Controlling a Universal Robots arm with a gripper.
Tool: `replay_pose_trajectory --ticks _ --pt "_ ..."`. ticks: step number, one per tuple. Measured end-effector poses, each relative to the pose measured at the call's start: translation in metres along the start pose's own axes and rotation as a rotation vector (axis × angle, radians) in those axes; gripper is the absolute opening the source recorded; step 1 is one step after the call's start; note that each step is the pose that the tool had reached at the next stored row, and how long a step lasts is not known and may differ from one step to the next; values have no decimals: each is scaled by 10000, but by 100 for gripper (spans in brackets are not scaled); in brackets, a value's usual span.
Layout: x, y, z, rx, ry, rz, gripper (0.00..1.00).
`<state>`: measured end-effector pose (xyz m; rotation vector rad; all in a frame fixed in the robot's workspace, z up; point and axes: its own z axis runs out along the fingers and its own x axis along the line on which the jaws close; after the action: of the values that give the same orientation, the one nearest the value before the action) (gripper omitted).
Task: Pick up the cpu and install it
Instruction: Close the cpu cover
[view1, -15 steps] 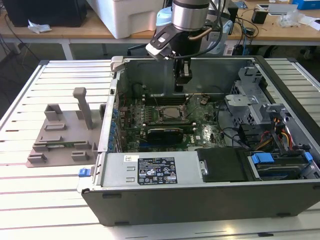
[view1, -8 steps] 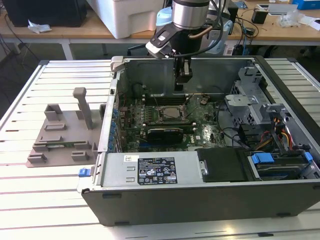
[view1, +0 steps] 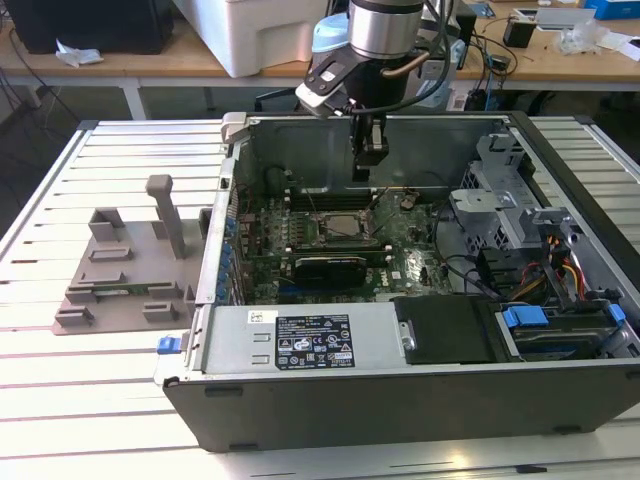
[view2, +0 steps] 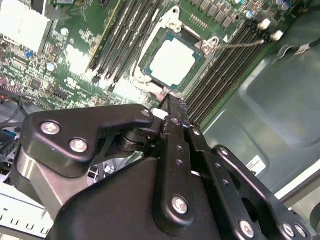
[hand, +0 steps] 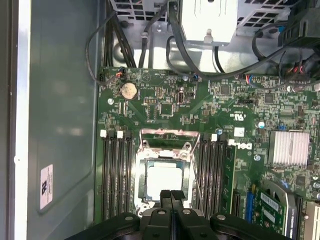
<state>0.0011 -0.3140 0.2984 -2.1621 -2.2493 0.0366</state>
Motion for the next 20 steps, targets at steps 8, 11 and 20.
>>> replay_pose_trajectory --ticks 8,11,20 --pt "-11 285 -9 -1 -1 0 11" --pt "-17 444 -14 1 -13 2 11" --pt "-20 668 -18 5 -59 1 11"
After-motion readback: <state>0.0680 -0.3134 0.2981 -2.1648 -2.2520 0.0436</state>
